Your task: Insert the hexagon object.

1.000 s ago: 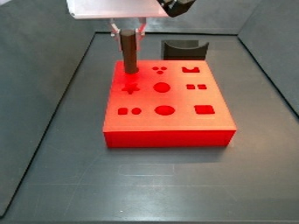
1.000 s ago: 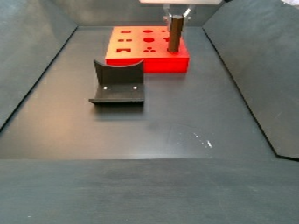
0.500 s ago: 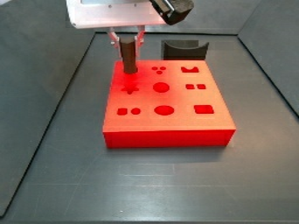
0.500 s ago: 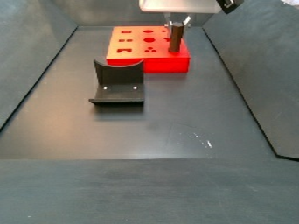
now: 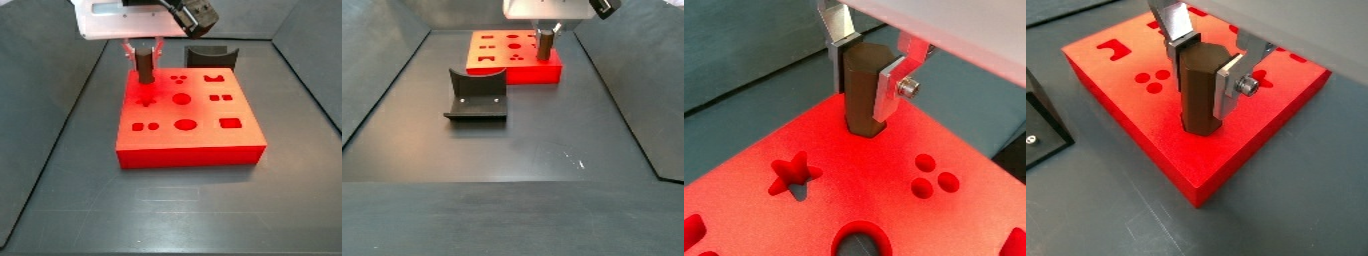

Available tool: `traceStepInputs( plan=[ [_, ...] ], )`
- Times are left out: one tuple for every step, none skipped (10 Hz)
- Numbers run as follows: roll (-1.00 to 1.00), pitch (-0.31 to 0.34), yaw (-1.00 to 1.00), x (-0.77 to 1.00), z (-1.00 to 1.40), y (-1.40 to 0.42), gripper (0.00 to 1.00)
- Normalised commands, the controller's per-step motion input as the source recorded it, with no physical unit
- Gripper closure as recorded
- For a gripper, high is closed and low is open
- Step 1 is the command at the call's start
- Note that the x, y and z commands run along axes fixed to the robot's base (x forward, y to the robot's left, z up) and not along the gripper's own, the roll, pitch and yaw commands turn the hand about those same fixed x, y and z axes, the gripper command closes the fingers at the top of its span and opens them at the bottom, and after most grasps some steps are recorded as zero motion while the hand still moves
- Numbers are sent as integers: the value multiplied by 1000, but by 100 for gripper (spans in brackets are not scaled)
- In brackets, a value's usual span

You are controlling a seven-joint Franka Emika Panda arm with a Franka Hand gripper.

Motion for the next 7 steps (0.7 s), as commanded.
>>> traceStepInputs(
  plan=[
    [10, 0, 0, 14, -929, 0, 100],
    [-3, -117, 0, 0, -1000, 0, 100],
    [0, -196, 0, -51, -877, 0, 100],
    [0, -193, 0, -57, -889, 0, 100],
    [0, -219, 0, -117, -803, 0, 100],
    [0, -159, 0, -69, -280, 0, 100],
    [0, 0, 0, 0, 0, 0, 100]
  ],
)
